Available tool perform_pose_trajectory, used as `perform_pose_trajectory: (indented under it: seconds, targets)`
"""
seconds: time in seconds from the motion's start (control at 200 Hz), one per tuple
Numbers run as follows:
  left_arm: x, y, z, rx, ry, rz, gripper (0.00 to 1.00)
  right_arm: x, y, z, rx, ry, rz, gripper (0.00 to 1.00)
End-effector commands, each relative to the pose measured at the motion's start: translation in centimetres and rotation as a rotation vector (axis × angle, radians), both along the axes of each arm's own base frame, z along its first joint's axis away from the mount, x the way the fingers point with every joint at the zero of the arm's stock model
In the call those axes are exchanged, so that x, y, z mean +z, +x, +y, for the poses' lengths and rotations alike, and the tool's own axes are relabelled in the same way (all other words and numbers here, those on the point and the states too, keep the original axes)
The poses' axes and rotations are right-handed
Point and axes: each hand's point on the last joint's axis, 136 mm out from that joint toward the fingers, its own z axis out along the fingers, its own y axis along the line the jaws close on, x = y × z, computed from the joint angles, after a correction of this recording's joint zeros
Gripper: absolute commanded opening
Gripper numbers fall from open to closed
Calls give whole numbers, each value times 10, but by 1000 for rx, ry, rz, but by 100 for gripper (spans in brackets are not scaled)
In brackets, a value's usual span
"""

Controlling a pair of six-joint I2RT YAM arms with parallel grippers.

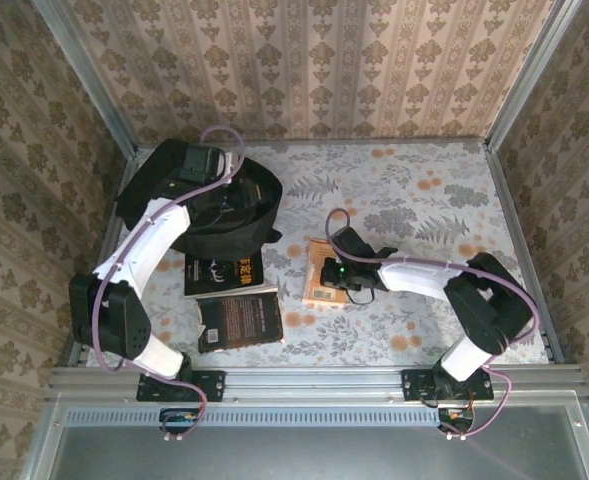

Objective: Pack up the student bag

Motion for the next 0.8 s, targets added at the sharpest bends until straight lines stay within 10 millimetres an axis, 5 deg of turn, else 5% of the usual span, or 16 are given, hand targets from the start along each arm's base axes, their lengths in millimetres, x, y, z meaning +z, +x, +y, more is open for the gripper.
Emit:
perform_pose_trajectory:
  seconds: [0.0, 0.17, 0.28, 0.495, 0.795]
  targets:
    - [22, -26, -17, -65, -52, -10, 52, 31, 3, -16, 6, 6, -89, 31]
    - [12, -69, -63, -187, -21, 8, 59, 64, 17, -46, -47, 65, -199, 50]
    - [-22, -96, -95, -247, -29, 71, 61, 65, 21, -58, -66, 107, -190, 52]
    - [-94, -112, -118, -279, 47, 179, 61, 46, 27, -61, -94, 242, -62, 52]
    - [-144, -108, -130, -302, 89, 249, 55, 0, 26, -58, -111, 214, 74, 49]
